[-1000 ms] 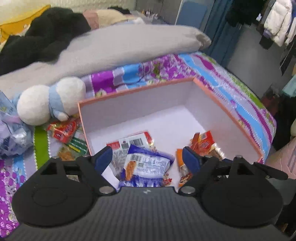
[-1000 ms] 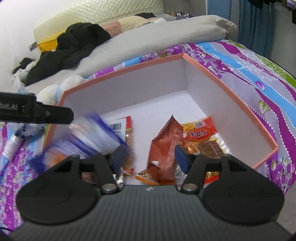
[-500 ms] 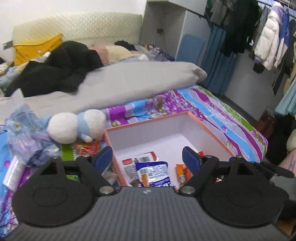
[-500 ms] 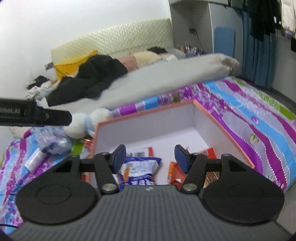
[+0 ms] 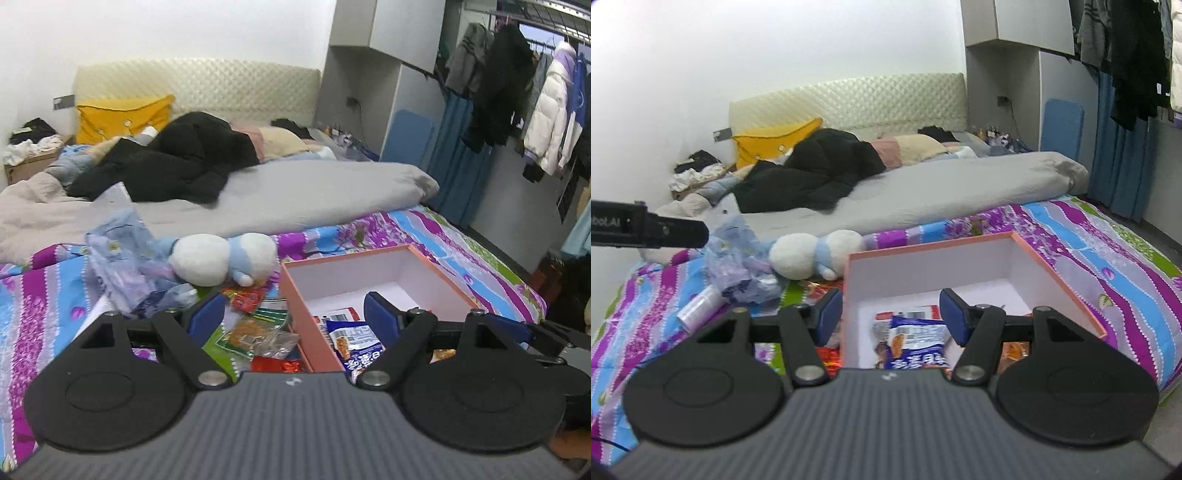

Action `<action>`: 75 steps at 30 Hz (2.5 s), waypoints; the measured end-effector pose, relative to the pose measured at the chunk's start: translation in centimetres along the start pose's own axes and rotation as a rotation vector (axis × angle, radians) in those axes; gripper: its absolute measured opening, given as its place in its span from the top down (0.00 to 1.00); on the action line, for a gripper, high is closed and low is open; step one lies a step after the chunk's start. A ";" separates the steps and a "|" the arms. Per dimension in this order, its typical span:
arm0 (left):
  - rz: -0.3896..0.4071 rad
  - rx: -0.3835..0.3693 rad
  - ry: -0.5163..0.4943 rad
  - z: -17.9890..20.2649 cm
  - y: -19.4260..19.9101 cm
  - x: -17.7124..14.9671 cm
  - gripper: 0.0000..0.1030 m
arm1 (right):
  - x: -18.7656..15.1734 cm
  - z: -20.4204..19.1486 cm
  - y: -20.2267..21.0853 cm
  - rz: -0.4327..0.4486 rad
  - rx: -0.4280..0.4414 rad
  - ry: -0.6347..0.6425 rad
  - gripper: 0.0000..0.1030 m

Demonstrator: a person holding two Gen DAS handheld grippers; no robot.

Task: Organize snacks
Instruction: 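Withdraw both tools from the box back toward the snack pile, then move the left gripper onto the green-labelled snack packet while right approaches the red foil candy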

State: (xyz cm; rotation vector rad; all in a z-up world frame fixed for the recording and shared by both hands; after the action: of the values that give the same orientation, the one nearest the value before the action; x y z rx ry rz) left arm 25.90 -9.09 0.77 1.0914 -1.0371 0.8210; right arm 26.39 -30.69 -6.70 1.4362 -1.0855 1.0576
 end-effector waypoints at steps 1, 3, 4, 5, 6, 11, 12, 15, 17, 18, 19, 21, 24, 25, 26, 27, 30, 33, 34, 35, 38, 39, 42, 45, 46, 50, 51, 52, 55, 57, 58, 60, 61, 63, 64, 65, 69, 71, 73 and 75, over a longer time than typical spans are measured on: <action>0.005 0.003 0.001 -0.3 0.6 -0.2 0.17 | -0.2 -0.5 0.4 0.005 0.007 0.000 0.41; 0.011 0.011 0.006 -0.9 1.9 -0.9 0.17 | -0.7 -1.4 0.9 0.012 0.015 0.006 0.41; 0.010 0.014 0.009 -1.1 2.3 -1.3 0.17 | -1.0 -1.8 1.1 0.015 0.017 0.007 0.41; 0.006 0.018 0.012 -1.4 2.7 -1.8 0.17 | -1.4 -2.2 1.4 0.012 0.019 0.006 0.41; 0.002 0.022 0.018 -1.7 3.1 -2.3 0.17 | -1.7 -2.5 1.6 0.009 0.023 0.004 0.41; -0.022 0.052 0.048 -3.0 4.0 -4.6 0.17 | -3.4 -4.2 2.3 0.006 0.055 -0.008 0.41; -0.025 0.056 0.057 -3.3 4.2 -4.9 0.17 | -3.7 -4.4 2.3 0.004 0.056 -0.016 0.41; -0.025 0.070 0.071 -4.1 4.6 -5.6 0.17 | -4.4 -5.1 2.6 0.005 0.082 -0.032 0.41; -0.025 0.073 0.076 -4.5 4.8 -6.1 0.17 | -4.7 -5.5 2.9 0.007 0.084 -0.021 0.41; -0.028 0.072 0.077 -4.6 4.7 -6.5 0.17 | -5.0 -5.6 3.0 0.007 0.088 -0.016 0.41; -0.027 0.073 0.078 -4.8 4.6 -6.9 0.17 | -5.3 -5.7 3.0 0.000 0.090 -0.009 0.41; -0.026 0.074 0.088 -5.0 4.6 -7.7 0.17 | -6.1 -5.9 3.0 -0.015 0.093 0.007 0.41; -0.033 0.078 0.111 -5.5 4.6 -9.0 0.17 | -7.4 -6.3 3.1 -0.029 0.098 0.027 0.41; -0.035 0.081 0.117 -5.7 4.7 -9.4 0.17 | -7.8 -6.4 3.2 -0.033 0.098 0.032 0.41; -0.037 0.082 0.123 -5.8 4.9 -9.9 0.17 | -8.2 -6.5 3.3 -0.037 0.101 0.037 0.41; -0.037 0.080 0.129 -5.9 5.0 -10.3 0.17 | -8.6 -6.6 3.4 -0.043 0.106 0.045 0.41; -0.058 0.078 0.149 -6.2 5.1 -11.8 0.17 | -9.8 -7.1 3.8 -0.056 0.114 0.081 0.41; -0.081 0.080 0.156 -6.6 4.7 -12.9 0.17 | -10.7 -7.5 3.7 -0.074 0.120 0.103 0.41; -0.085 0.081 0.157 -6.7 4.5 -13.1 0.17 | -10.9 -7.6 3.6 -0.079 0.123 0.109 0.41; -0.088 0.082 0.160 -6.9 4.2 -13.2 0.17 | -11.1 -7.8 3.5 -0.083 0.126 0.116 0.41; -0.090 0.077 0.160 -7.4 3.4 -13.3 0.17 | -11.5 -8.2 3.0 -0.087 0.131 0.141 0.41; -0.091 0.080 0.157 -7.7 3.0 -13.4 0.17 | -11.6 -8.3 2.8 -0.088 0.131 0.149 0.41; -0.096 0.084 0.161 -8.6 1.7 -13.7 0.17 | -11.9 -8.8 1.9 -0.087 0.143 0.174 0.41; -0.101 0.093 0.174 -9.8 0.2 -14.2 0.17 | -12.4 -9.5 0.9 -0.088 0.155 0.209 0.41; -0.106 0.097 0.177 -10.3 -0.4 -14.5 0.17 | -12.7 -9.8 0.4 -0.089 0.159 0.224 0.41; -0.120 0.103 0.198 -12.1 -3.2 -15.5 0.17 | -13.5 -10.7 -1.4 -0.090 0.172 0.287 0.41; -0.122 0.098 0.205 -12.5 -3.9 -15.7 0.17 | -13.8 -10.9 -2.0 -0.093 0.173 0.305 0.42; -0.122 0.093 0.210 -12.9 -4.7 -15.9 0.17 | -14.2 -11.2 -2.6 -0.098 0.176 0.322 0.42; -0.132 0.074 0.229 -13.8 -7.2 -16.7 0.17 | -15.2 -12.0 -4.4 -0.116 0.188 0.365 0.42; -0.145 0.051 0.236 -14.3 -9.1 -17.2 0.17 | -16.1 -12.5 -5.8 -0.132 0.190 0.393 0.42; -0.150 0.042 0.238 -14.4 -10.0 -17.5 0.17 | -16.6 -12.7 -6.5 -0.143 0.190 0.409 0.42; -0.172 0.023 0.240 -14.7 -12.1 -18.2 0.17 | -17.6 -13.0 -8.0 -0.168 0.197 0.439 0.42; -0.179 0.001 0.235 -14.7 -13.0 -18.5 0.17 | -18.2 -13.2 -8.6 -0.180 0.200 0.452 0.42; -0.187 -0.029 0.203 -14.5 -14.7 -18.9 0.17 | -19.1 -13.5 -10.0 -0.201 0.209 0.474 0.42; -0.193 -0.042 0.189 -14.3 -15.5 -19.1 0.17 | -19.4 -13.6 -10.7 -0.208 0.215 0.481 0.42; -0.199 -0.065 0.182 -14.2 -16.3 -19.2 0.17 | -19.7 -13.7 -11.2 -0.211 0.218 0.487 0.42; -0.231 -0.133 0.170 -13.8 -19.7 -19.7 0.17 | -20.6 -13.9 -13.8 -0.214 0.212 0.523 0.42; -0.249 -0.155 0.185 -13.8 -21.5 -19.8 0.17 | -21.1 -14.2 -14.9 -0.206 0.209 0.541 0.42; -0.267 -0.186 0.187 -13.8 -23.2 -19.8 0.16 | -21.4 -14.4 -15.9 -0.194 0.212 0.561 0.42; -0.287 -0.221 0.194 -13.6 -24.9 -19.9 0.10 | -21.6 -14.6 -16.7 -0.180 0.211 0.577 0.42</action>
State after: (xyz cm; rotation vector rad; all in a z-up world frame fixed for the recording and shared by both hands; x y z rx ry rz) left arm 45.74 -3.55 -27.12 0.9248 -0.7659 0.5542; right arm 37.02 -12.62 -29.51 1.2432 -0.4343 1.3700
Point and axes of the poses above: each gripper's, at about its wrist camera, not at the fingertips, and y roughly against the way its jaws point, z to its right, x to its top, the point moved 7 cm from there along -y, roughly the way its jaws point, and after that the axes turned 15 degrees about z, right-handed, at the moved point
